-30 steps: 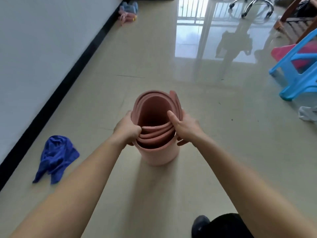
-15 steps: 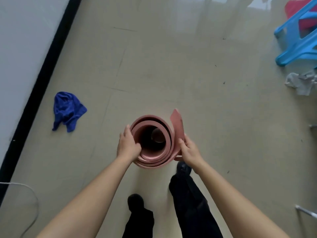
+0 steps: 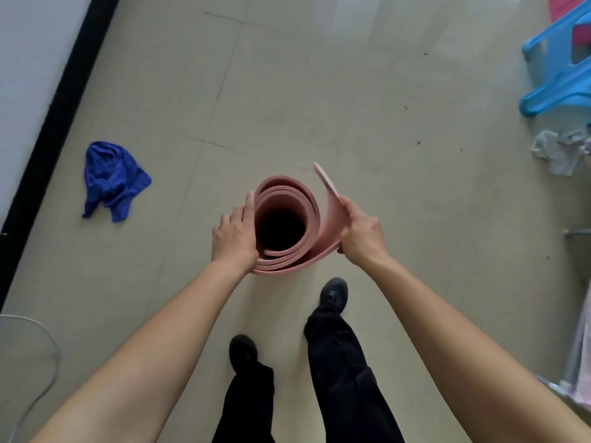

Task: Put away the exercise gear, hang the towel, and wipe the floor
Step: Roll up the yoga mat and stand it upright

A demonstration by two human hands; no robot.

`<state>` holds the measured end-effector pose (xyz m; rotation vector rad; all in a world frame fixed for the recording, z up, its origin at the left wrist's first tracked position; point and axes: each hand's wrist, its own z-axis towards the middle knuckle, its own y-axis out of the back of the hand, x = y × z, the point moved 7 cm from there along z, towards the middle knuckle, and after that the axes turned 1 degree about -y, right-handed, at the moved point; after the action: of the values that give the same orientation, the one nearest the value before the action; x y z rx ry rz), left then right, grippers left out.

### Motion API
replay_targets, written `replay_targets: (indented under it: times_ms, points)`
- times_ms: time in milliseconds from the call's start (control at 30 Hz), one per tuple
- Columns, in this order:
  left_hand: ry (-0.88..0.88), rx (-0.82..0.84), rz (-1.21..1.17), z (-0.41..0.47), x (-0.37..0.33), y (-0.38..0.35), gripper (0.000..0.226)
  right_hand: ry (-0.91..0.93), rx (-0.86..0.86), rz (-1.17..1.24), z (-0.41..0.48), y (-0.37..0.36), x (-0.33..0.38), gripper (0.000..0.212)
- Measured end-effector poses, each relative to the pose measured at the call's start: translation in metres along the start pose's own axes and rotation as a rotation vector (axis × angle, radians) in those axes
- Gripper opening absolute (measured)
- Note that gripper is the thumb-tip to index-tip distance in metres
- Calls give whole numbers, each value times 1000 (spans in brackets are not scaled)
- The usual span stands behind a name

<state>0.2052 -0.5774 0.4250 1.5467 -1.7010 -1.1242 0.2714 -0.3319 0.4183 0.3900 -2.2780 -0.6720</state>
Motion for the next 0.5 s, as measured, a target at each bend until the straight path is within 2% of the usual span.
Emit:
replay_targets:
  times_ms: [133, 233, 300, 400, 433, 500]
  points:
    - [-289, 101, -75, -3, -10, -10, 99, 144, 13, -181, 10, 14, 23, 59]
    - [-382, 139, -148, -4, -16, -5, 93, 196, -35, -250, 20, 21, 39, 52]
    - [-338, 180, -244, -1, -12, -5, 91, 183, -28, -221, 25, 20, 43, 49]
    - [-201, 206, -364, 4, 12, -13, 95, 139, 121, -219, 27, 2, 47, 33]
    - [-170, 205, -404, 4, 18, -16, 95, 120, 191, -275, 24, -8, 48, 37]
    - [-159, 209, -431, -4, 17, -19, 92, 92, 298, -390, 12, -28, 52, 67]
